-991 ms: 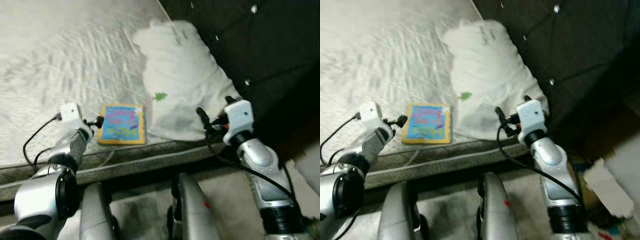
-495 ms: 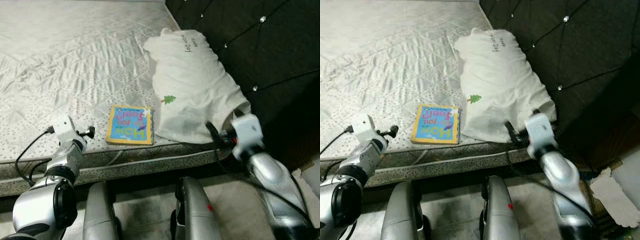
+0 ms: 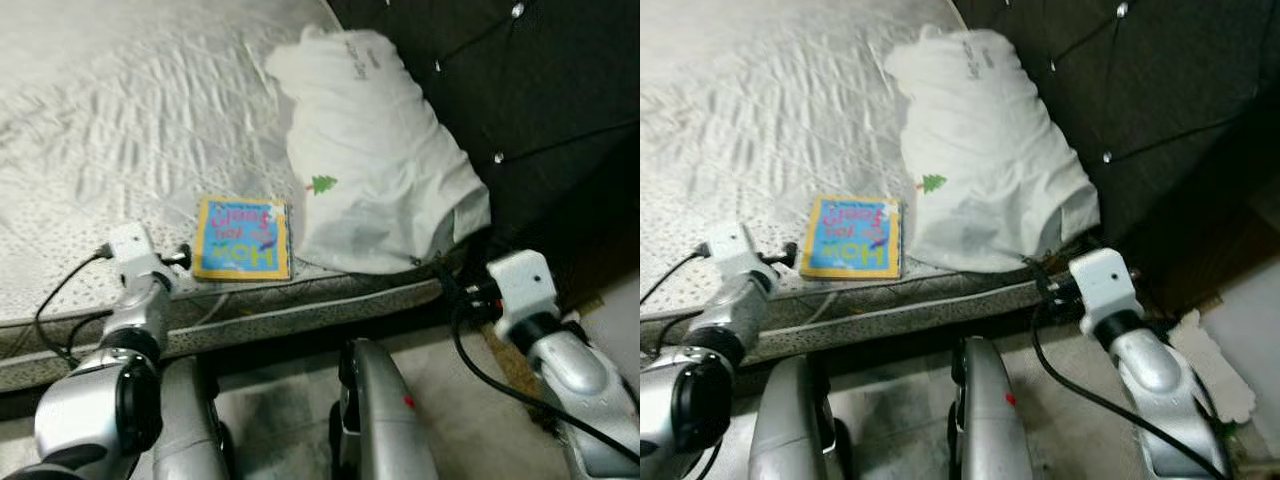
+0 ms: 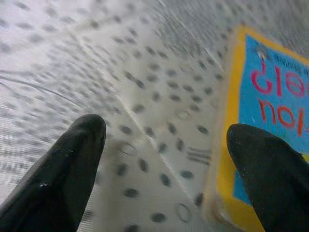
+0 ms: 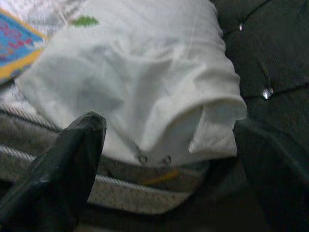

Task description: Clean up the room

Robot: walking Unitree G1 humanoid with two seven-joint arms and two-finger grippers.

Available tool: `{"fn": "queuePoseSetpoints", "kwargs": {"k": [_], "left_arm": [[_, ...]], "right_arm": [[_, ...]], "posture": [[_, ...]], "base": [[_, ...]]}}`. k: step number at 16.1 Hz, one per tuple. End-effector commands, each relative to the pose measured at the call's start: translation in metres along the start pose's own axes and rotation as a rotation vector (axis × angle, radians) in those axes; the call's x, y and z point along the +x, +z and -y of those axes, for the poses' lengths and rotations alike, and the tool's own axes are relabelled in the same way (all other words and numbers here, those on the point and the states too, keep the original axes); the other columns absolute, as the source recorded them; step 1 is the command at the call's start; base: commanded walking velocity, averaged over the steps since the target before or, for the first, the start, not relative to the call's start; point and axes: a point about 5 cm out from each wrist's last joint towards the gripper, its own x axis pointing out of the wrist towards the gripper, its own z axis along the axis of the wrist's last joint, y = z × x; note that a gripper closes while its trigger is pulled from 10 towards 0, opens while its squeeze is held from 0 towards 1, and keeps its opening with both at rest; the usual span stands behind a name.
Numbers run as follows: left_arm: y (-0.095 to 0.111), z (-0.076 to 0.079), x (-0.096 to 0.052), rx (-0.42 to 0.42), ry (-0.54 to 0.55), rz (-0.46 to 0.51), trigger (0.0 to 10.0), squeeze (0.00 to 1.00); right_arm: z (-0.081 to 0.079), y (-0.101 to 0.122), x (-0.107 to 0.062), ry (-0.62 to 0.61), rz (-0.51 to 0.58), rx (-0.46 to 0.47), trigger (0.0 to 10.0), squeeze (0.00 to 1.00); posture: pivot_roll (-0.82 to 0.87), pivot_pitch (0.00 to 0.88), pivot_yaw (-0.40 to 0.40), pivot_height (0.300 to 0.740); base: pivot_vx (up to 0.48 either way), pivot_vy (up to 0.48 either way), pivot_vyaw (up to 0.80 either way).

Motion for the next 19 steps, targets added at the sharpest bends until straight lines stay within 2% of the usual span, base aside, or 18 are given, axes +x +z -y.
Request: {"fn": "queuePoseSetpoints", "kwargs": {"k": [1, 2, 5, 13, 15, 17, 19], "left_arm": [[-0.01, 0.002, -0.001, 0.032, 0.0, -0.032, 10.0, 0.0], [-0.016, 0.007, -0.003, 0.06, -0.008, -0.053, 10.0, 0.0], [-0.018, 0.015, -0.003, 0.143, -0.036, -0.065, 10.0, 0.0], [-0.027, 0.038, -0.005, 0.195, -0.091, -0.084, 10.0, 0.0], [-0.028, 0.043, -0.006, 0.23, -0.101, -0.079, 10.0, 0.0], [-0.027, 0.044, -0.006, 0.219, -0.07, -0.067, 10.0, 0.0], [-0.012, 0.039, -0.004, 0.161, 0.019, 0.026, 10.0, 0.0]], "right_arm": [[0.01, 0.003, -0.005, -0.023, -0.008, -0.013, 10.0, 0.0], [0.012, 0.005, -0.005, -0.031, -0.007, -0.019, 10.0, 0.0], [0.013, 0.009, -0.004, -0.034, -0.003, -0.02, 10.0, 0.0], [0.013, 0.012, 0.007, -0.036, 0.013, -0.016, 10.0, 0.0], [0.013, 0.015, 0.01, -0.038, 0.024, -0.013, 10.0, 0.0], [0.013, 0.016, 0.012, -0.041, 0.03, -0.01, 10.0, 0.0], [0.012, 0.012, 0.012, -0.042, 0.022, -0.008, 10.0, 0.0]], "posture": [[-0.27, 0.207, -0.116, 0.566], [-0.28, 0.205, -0.117, 0.566], [-0.28, 0.197, -0.116, 0.566], [-0.26, 0.184, -0.116, 0.566], [-0.26, 0.185, -0.115, 0.566], [-0.26, 0.187, -0.113, 0.566], [-0.25, 0.188, -0.114, 0.566]], "base": [[0.0, 0.0, 0.0], [0.0, 0.0, 0.0], [0.0, 0.0, 0.0], [0.0, 0.0, 0.0], [0.0, 0.0, 0.0], [0.0, 0.0, 0.0], [0.0, 0.0, 0.0]]}}
